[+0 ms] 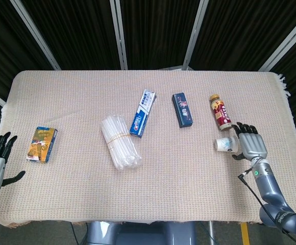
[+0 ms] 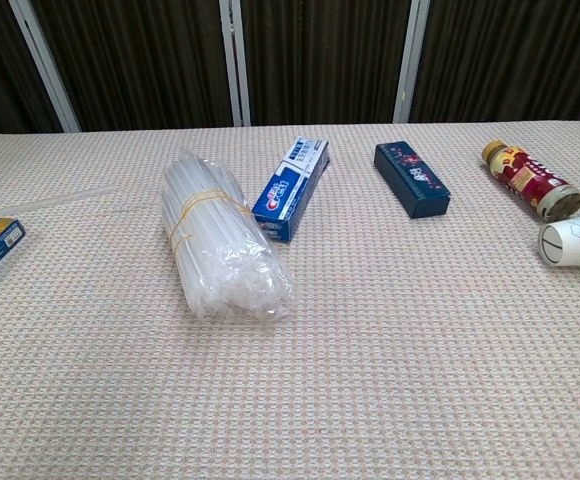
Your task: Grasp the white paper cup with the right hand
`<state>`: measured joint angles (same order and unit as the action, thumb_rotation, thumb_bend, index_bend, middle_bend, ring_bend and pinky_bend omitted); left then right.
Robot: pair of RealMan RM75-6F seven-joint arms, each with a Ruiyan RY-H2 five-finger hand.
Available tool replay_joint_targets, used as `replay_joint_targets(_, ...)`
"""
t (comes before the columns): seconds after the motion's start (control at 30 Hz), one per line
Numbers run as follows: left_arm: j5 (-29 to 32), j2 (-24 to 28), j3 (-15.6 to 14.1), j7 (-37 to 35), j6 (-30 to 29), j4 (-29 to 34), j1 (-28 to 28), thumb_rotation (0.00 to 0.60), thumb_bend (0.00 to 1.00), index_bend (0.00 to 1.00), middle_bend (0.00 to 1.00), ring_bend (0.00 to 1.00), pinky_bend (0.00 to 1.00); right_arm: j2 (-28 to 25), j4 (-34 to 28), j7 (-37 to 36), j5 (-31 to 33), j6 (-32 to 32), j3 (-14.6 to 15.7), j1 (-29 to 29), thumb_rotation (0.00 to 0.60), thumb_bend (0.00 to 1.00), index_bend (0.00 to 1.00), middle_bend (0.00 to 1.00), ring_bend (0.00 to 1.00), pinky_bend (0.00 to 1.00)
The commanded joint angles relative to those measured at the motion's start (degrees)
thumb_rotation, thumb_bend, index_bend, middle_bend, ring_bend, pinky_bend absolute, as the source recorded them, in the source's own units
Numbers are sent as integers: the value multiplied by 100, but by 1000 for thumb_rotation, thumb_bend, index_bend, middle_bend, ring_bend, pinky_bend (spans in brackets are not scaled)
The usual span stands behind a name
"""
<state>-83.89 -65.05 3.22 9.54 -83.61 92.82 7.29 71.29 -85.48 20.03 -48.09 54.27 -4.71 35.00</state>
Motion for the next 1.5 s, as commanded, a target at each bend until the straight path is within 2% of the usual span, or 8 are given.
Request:
replay_joint_targets(0.03,2,-1,1,-4,1,-2,1,600,99,0,0,0,0,135,48,232,-166,127,79,18,600,55,174,0,0,0)
replay_joint_targets(0.5,-2,3,-2,-25,4,-6,4,600,98,0,0,0,0,839,694,631,-470,396,52,61,600,54,326,0,0,0)
replay_joint_targets(0.93,0,8,-1,-48,16,-6,12,600,99,0,0,0,0,1339,1473,684,-574,267,-43,117,600,28,348,3,0,0)
replay_joint_targets(1.2,13,10,2,-32,21,6,15,600,98,0,0,0,0,1637,1985,673,-736,240,-54,75,600,30,493,106,0,0)
replay_joint_targets(1.37,15,11,1,-31,22,6,15,600,98,0,0,0,0,1648,1983,473,-868,309,-148,31,600,34,511,116,0,0)
replay_joint_targets(1.5,17,12,2,-25,27,6,18,600,99,0,0,0,0,1487,1588,-23,-974,434,-368,-36,600,35,511,116,0,0)
